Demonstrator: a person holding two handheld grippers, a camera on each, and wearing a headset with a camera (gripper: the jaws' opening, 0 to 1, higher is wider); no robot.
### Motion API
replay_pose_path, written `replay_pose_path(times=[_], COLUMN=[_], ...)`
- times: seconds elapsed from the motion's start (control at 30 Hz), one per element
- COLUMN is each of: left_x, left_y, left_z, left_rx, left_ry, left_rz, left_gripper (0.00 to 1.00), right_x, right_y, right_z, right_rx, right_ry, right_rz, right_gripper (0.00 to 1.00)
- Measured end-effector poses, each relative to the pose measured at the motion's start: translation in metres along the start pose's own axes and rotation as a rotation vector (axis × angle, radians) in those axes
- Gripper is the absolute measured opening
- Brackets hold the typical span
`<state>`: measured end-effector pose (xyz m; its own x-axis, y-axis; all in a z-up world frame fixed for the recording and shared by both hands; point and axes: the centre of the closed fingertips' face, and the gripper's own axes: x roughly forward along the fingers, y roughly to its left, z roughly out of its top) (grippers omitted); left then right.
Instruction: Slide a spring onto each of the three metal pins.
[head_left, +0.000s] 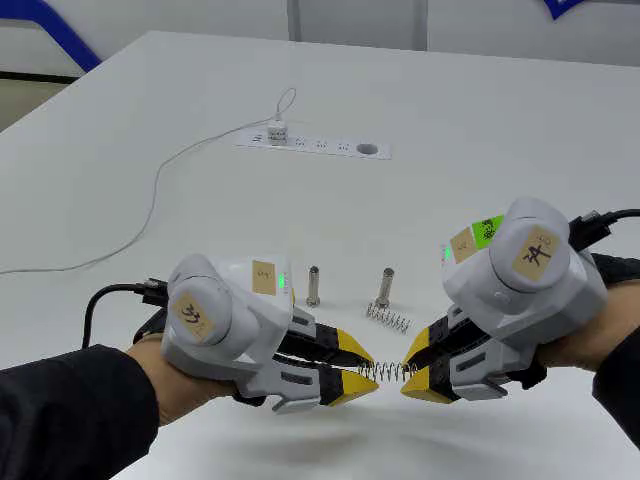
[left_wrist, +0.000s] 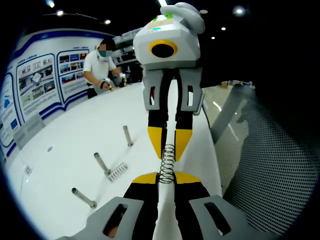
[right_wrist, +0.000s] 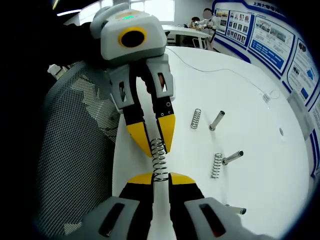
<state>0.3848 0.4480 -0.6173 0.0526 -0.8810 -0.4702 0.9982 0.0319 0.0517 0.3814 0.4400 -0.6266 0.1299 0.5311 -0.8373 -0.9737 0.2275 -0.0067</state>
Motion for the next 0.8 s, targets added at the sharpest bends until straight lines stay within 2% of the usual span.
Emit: replay_pose_path(times=[0.37, 0.8], left_x=[0.000, 0.002], left_y=[0.000, -0.003], left_z=[-0.002, -0.004], left_rx=[-0.013, -0.016], left_ry=[0.008, 0.018], left_rz=[0.002, -0.009], left_gripper=[0.10, 0.11], right_x=[-0.010, -0.012], right_y=[0.000, 0.007], right_z=[0.017, 0.038], right_rx=[-0.020, -0.055], right_ry=[-0.029, -0.050], right_rz=[-0.023, -0.013], right_gripper=[0.12, 0.12])
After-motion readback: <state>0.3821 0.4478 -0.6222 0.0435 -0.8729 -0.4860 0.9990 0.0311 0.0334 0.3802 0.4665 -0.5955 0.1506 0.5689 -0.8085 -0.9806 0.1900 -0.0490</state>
